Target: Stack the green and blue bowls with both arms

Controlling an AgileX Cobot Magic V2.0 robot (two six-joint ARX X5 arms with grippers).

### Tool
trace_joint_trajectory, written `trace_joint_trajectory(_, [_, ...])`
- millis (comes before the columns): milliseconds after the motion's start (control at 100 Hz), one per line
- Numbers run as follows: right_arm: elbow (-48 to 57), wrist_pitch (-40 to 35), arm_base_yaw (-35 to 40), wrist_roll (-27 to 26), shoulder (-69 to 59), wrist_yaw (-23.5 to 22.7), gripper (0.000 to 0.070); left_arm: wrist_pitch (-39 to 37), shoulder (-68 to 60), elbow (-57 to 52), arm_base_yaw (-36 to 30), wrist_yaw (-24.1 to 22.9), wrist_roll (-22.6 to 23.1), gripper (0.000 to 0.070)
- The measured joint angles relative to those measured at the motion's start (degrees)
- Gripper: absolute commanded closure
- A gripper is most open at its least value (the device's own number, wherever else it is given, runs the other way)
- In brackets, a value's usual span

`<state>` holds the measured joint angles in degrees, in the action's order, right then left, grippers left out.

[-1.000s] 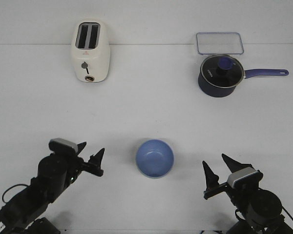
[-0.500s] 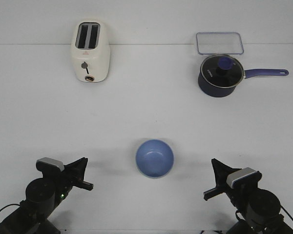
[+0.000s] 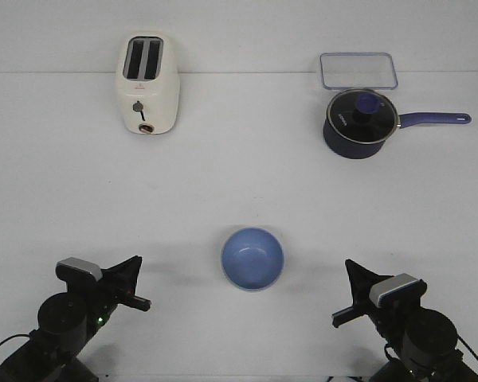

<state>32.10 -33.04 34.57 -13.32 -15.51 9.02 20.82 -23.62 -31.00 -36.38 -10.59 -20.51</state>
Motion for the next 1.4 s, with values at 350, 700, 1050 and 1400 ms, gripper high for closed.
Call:
trace_joint_trajectory(350, [0.0,0.0,0.0,0.0,0.0,0.0,0.0694,-16.2,9.9,11.3,14.9,2.6,14.2,0.0685])
trace_joint_trajectory(700, [0.0,0.0,0.0,0.0,0.0,0.0,0.0694,-22.4,23.5,29.0,34.8,6.1,19.1,0.0685])
trace_joint_trajectory(1050, [0.0,-0.1,0.0,0.0,0.0,0.0,0.0694,-20.5,23.3,29.0,35.2,6.1,20.0,0.0685])
trace_joint_trajectory(1400, [0.0,-0.1,0.0,0.0,0.0,0.0,0.0694,-20.5,23.3,29.0,35.2,6.1,20.1,0.0685])
